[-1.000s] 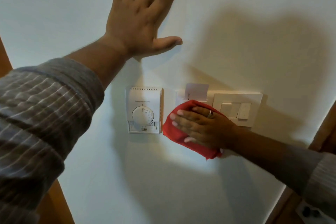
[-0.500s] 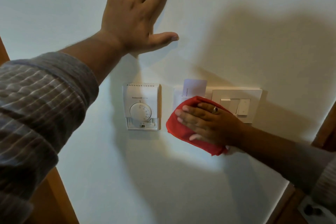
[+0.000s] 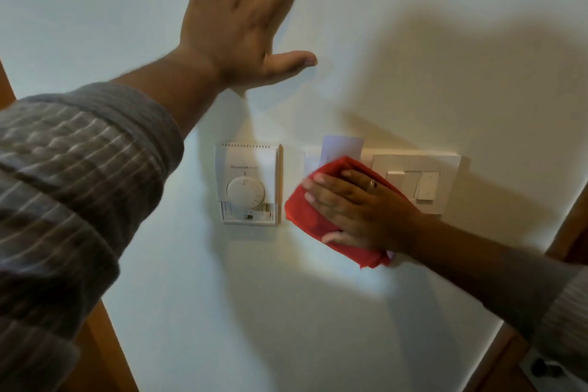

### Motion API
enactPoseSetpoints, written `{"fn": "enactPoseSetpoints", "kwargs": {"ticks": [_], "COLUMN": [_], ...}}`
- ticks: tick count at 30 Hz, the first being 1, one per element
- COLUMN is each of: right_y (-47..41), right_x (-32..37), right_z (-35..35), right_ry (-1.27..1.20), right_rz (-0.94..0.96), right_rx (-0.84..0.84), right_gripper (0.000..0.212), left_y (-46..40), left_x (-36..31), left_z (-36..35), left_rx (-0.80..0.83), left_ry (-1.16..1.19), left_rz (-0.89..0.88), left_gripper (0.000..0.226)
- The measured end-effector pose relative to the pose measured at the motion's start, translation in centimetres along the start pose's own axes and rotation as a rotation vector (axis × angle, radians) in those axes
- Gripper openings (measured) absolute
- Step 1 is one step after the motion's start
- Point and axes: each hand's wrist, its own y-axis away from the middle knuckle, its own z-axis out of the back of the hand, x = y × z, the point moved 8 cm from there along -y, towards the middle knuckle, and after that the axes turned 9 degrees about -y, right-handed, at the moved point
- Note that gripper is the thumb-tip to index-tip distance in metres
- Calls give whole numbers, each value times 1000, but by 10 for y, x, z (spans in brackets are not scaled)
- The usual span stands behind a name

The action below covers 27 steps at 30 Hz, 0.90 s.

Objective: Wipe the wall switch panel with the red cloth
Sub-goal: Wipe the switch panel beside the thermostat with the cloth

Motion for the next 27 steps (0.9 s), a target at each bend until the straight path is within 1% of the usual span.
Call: {"fn": "enactPoseSetpoints", "kwargs": {"ticks": [3,7,9,13,16,17,19,22,23,25,27], "right_y": [-26,-38,-27,4,-11,-20,-26,-6,3,14,15], "right_x": [-1,-1,-5,-6,-8,-7,0,6,5,-3,-10], "right_z": [3,7,9,14,13,10,4,0,0,4,9], "right_ry": [-2,-17,-46,-21,-44,-46,-35,-44,-37,-35,-36], "right_rz": [74,73,7,-140,-207,-186,-83,102,134,95,-38], "right_rx": [66,63,30,-71,-99,-84,-24,47,54,3,-101], "right_gripper": [76,77,79,87,87,86,86,85,84,83,85], "left_y": [-1,-1,-1,2,1,1,1,2,2,1,1], "left_x": [-2,0,1,2,0,-1,-2,0,1,2,0], "left_z": [-2,1,1,-1,-2,-1,0,-1,0,0,4], "left_rx": [39,36,30,12,35,37,39,44,45,40,14], "left_ry": [-1,-3,1,-2,-3,-3,5,-6,-7,0,10], "left_rz": [-6,-5,-6,5,3,3,-6,-7,-8,-10,-10], "left_gripper": [107,106,105,104,105,106,106,107,106,106,105]}}
